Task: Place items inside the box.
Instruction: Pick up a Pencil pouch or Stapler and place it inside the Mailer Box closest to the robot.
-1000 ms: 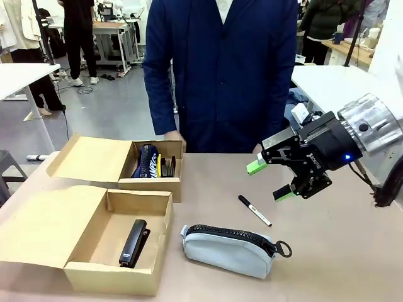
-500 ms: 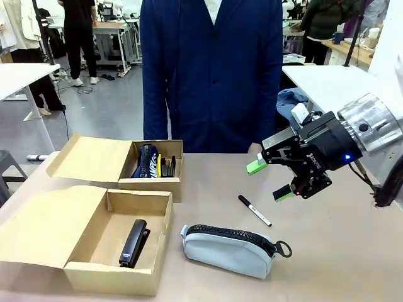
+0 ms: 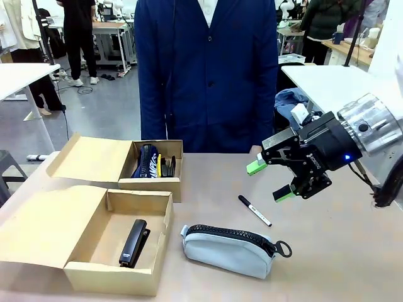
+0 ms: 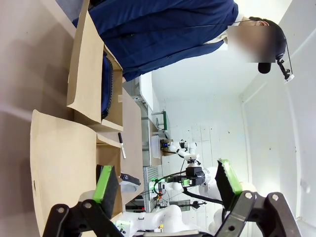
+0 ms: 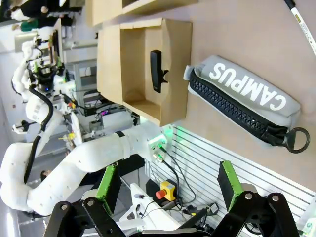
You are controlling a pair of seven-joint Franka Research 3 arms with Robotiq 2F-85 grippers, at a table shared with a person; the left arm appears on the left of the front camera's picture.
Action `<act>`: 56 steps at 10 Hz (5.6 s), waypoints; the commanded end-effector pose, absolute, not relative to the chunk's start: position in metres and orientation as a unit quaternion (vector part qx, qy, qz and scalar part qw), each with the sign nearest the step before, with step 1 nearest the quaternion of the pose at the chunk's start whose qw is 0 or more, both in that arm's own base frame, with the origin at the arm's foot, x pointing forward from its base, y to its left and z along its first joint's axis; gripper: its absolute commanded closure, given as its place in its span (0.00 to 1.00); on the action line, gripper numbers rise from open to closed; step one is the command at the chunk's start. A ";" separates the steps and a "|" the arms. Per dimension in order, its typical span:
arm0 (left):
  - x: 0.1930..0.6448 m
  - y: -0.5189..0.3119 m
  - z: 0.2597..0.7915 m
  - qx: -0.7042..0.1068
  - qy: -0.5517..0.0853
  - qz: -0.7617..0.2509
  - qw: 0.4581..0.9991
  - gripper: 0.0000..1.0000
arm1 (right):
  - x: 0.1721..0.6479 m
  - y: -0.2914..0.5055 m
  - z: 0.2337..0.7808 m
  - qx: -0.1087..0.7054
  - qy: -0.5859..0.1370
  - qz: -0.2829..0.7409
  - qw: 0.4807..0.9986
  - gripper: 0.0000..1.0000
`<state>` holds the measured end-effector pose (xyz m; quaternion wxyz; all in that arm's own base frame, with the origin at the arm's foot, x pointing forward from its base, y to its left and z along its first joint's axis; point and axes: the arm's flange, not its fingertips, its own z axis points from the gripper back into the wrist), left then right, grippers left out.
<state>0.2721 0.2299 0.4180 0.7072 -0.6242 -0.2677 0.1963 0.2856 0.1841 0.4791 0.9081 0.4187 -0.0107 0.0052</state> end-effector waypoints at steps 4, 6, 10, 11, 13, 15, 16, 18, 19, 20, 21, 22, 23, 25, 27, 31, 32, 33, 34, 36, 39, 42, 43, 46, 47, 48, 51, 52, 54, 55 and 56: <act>0.271 0.229 0.420 -0.626 -0.275 0.186 0.705 0.00 | 0.282 -0.034 0.551 0.594 -0.004 -0.081 0.801 0.00; 0.271 0.229 0.420 -0.626 -0.275 0.186 0.705 0.00 | 0.277 -0.105 0.528 0.599 0.016 -0.100 0.794 0.00; 0.271 0.229 0.420 -0.626 -0.275 0.186 0.705 0.00 | 0.262 -0.131 0.499 0.610 0.021 -0.123 0.783 0.00; 0.271 0.229 0.420 -0.626 -0.275 0.186 0.705 0.00 | 0.262 -0.131 0.499 0.610 0.021 -0.123 0.783 0.00; 0.271 0.229 0.420 -0.626 -0.275 0.186 0.705 0.00 | 0.262 -0.131 0.499 0.610 0.021 -0.123 0.783 0.00; 0.271 0.229 0.420 -0.626 -0.275 0.186 0.705 0.00 | 0.262 -0.131 0.499 0.610 0.021 -0.123 0.783 0.00; 0.271 0.229 0.420 -0.626 -0.275 0.186 0.705 0.00 | 0.262 -0.131 0.499 0.610 0.021 -0.123 0.783 0.00; 0.271 0.229 0.420 -0.626 -0.275 0.186 0.705 0.00 | 0.262 -0.131 0.499 0.610 0.021 -0.123 0.783 0.00; 0.271 0.229 0.420 -0.626 -0.275 0.186 0.705 0.00 | 0.262 -0.131 0.499 0.610 0.021 -0.123 0.783 0.00; 0.271 0.229 0.420 -0.626 -0.275 0.186 0.705 0.00 | 0.262 -0.131 0.499 0.610 0.021 -0.123 0.783 0.00; 0.271 0.229 0.420 -0.626 -0.275 0.186 0.705 0.00 | 0.262 -0.131 0.499 0.610 0.021 -0.123 0.783 0.00; 0.271 0.229 0.420 -0.626 -0.275 0.186 0.705 0.00 | 0.262 -0.131 0.499 0.610 0.021 -0.123 0.783 0.00; 0.271 0.229 0.420 -0.626 -0.275 0.186 0.705 0.00 | 0.262 -0.131 0.499 0.610 0.021 -0.123 0.783 0.00; 0.271 0.229 0.420 -0.626 -0.275 0.186 0.705 0.00 | 0.262 -0.131 0.499 0.610 0.021 -0.123 0.783 0.00; 0.271 0.229 0.420 -0.626 -0.275 0.186 0.705 0.00 | 0.262 -0.131 0.499 0.610 0.021 -0.123 0.783 0.00; 0.271 0.229 0.420 -0.626 -0.275 0.186 0.705 0.00 | 0.262 -0.131 0.499 0.610 0.021 -0.123 0.783 0.00; 0.271 0.229 0.420 -0.626 -0.275 0.186 0.705 0.00 | 0.262 -0.131 0.499 0.610 0.021 -0.123 0.783 0.00; 0.271 0.229 0.420 -0.626 -0.275 0.186 0.705 0.00 | 0.262 -0.132 0.493 0.605 0.016 -0.115 0.787 0.00; 0.271 0.229 0.420 -0.626 -0.275 0.186 0.705 0.00 | 0.271 -0.107 0.499 0.557 0.016 -0.039 0.830 0.00; 0.271 0.229 0.420 -0.626 -0.275 0.186 0.705 0.00 | 0.312 -0.030 0.510 0.449 0.039 0.070 0.890 0.00; 0.271 0.229 0.420 -0.626 -0.275 0.186 0.705 0.00 | 0.334 0.134 0.485 0.285 0.065 0.259 0.921 0.00; 0.271 0.229 0.420 -0.626 -0.275 0.186 0.705 0.00 | 0.308 0.241 0.442 0.075 0.013 0.361 0.929 0.00; 0.271 0.229 0.420 -0.626 -0.275 0.186 0.705 0.00 | 0.306 0.216 0.472 0.234 0.062 0.301 0.923 0.00; 0.271 0.229 0.420 -0.626 -0.275 0.186 0.705 0.00 | 0.293 0.284 0.442 0.091 0.025 0.359 0.929 0.00; 0.271 0.229 0.420 -0.626 -0.275 0.186 0.705 0.00 | 0.301 0.297 0.428 0.074 0.008 0.366 0.928 0.00; 0.271 0.229 0.420 -0.626 -0.275 0.186 0.705 0.00 | 0.305 0.305 0.417 0.054 -0.012 0.364 0.930 0.00; 0.271 0.229 0.420 -0.626 -0.275 0.186 0.705 0.00 | 0.314 0.328 0.372 0.026 -0.011 0.408 0.912 0.00; 0.271 0.229 0.420 -0.626 -0.275 0.186 0.705 0.00 | 0.316 0.334 0.358 0.024 -0.004 0.429 0.903 0.00; 0.271 0.229 0.420 -0.626 -0.275 0.186 0.705 0.00 | 0.321 0.342 0.334 0.026 0.031 0.447 0.893 0.00; 0.271 0.229 0.420 -0.626 -0.275 0.186 0.705 0.00 | 0.322 0.346 0.324 0.016 0.040 0.445 0.894 0.00; 0.271 0.229 0.420 -0.626 -0.275 0.186 0.705 0.00 | 0.320 0.348 0.320 0.018 0.045 0.447 0.893 0.00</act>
